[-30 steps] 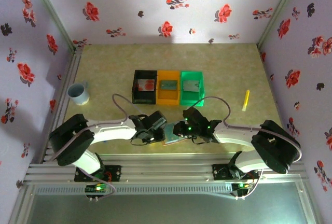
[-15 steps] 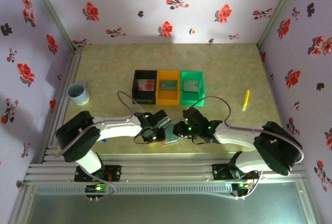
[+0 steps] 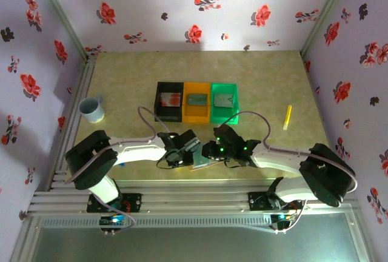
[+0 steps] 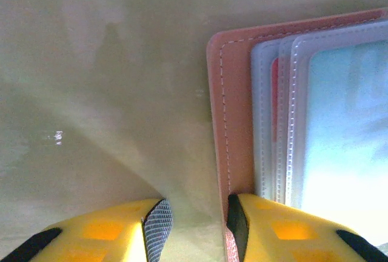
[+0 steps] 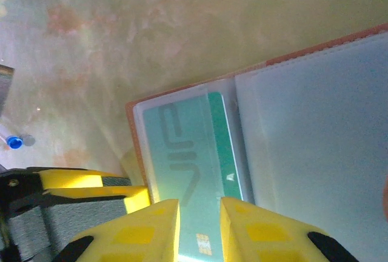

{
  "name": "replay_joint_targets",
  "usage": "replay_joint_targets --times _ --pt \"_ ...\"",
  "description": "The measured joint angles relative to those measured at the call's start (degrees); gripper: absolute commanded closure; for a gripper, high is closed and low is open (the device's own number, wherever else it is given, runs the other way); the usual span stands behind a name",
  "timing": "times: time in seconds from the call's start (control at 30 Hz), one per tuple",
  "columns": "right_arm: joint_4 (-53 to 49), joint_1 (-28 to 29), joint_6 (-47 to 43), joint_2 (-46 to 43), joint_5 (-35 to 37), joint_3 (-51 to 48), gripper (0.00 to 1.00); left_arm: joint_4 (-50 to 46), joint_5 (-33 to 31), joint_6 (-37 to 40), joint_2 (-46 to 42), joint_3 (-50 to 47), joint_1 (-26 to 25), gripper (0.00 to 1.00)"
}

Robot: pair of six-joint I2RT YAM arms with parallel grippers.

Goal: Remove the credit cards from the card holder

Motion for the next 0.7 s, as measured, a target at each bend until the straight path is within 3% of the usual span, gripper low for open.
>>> replay_joint_targets --times 0.7 --pt "0.63 -0.02 -0.59 4.02 -0.11 0.07 0.78 0.44 -0.61 0.0 0.07 -0.33 -0.42 0.63"
